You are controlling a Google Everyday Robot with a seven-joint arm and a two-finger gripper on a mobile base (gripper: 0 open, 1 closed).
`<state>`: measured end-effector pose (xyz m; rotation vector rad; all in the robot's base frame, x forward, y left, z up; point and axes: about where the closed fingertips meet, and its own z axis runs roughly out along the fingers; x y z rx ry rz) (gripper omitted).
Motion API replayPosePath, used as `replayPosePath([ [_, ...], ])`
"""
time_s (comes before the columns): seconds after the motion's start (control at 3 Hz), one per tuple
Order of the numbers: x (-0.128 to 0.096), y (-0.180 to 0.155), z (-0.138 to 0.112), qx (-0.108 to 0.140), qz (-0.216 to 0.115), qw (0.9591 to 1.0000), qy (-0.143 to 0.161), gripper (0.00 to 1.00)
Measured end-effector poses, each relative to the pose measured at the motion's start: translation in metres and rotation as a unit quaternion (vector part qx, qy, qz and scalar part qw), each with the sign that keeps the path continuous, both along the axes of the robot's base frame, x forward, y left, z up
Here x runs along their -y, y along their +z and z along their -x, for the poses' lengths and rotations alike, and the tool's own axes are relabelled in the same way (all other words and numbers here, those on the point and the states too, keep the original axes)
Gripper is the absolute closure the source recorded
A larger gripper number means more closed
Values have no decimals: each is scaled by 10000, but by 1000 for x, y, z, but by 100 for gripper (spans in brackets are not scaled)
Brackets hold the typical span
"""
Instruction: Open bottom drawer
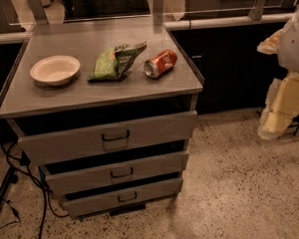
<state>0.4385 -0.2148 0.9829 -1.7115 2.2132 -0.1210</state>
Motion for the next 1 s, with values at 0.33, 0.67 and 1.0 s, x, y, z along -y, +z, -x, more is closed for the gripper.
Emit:
replayPosePath([
  [0.33,-2,-5,3,3,-14,10000,10,0],
  [0.67,-14,-33,22,-82,-135,9997,196,0],
  [1.0,-24,-96,48,-470,-336,9978,339,0],
])
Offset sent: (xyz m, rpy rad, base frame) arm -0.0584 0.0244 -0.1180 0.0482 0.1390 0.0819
